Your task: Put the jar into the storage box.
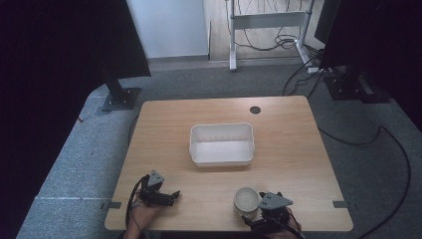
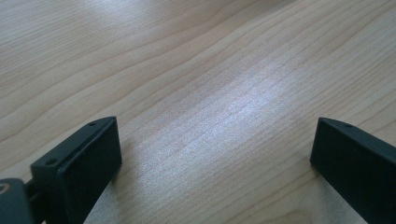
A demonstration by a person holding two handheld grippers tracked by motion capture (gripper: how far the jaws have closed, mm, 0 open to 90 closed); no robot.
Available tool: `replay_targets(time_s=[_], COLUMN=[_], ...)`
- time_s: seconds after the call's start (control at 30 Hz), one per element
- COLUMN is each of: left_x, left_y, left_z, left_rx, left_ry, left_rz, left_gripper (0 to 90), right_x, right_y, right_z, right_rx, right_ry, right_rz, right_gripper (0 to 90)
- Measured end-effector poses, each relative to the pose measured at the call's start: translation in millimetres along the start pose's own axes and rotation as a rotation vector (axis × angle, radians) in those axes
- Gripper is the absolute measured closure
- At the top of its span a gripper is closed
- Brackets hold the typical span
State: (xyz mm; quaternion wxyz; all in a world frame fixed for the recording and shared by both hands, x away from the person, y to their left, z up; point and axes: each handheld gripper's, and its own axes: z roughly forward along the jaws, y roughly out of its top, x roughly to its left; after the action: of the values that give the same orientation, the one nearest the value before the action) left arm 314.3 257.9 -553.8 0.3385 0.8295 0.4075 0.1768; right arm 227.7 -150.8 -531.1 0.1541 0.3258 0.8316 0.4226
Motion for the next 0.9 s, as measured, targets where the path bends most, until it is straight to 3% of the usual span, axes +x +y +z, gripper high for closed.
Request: replay_targets(time_s=[0.4,0.53,0.9], left_x=[0.0,0.0,0.0], left_y=[0.0,0.0,0.0], left_z=[-0.1,-0.1,0.0], left_rx=[0.001,0.001,0.0], left_ry=[0.0,0.0,0.0], left_rz=[0.001,0.001,-0.001], left_gripper=[1.6,1.6,1.6], right_x=[0.5,0.5,2.6], right_y=[10.1,12.5,15.2], right_z=[14.8,18.7,20.5], right_rx=[0.003,0.014,0.017], right_ry=[0.028,0.02,-0.012], right_rz=[-0.013,-0.03,-0.013], right_gripper=[5.6,8.5,9.5])
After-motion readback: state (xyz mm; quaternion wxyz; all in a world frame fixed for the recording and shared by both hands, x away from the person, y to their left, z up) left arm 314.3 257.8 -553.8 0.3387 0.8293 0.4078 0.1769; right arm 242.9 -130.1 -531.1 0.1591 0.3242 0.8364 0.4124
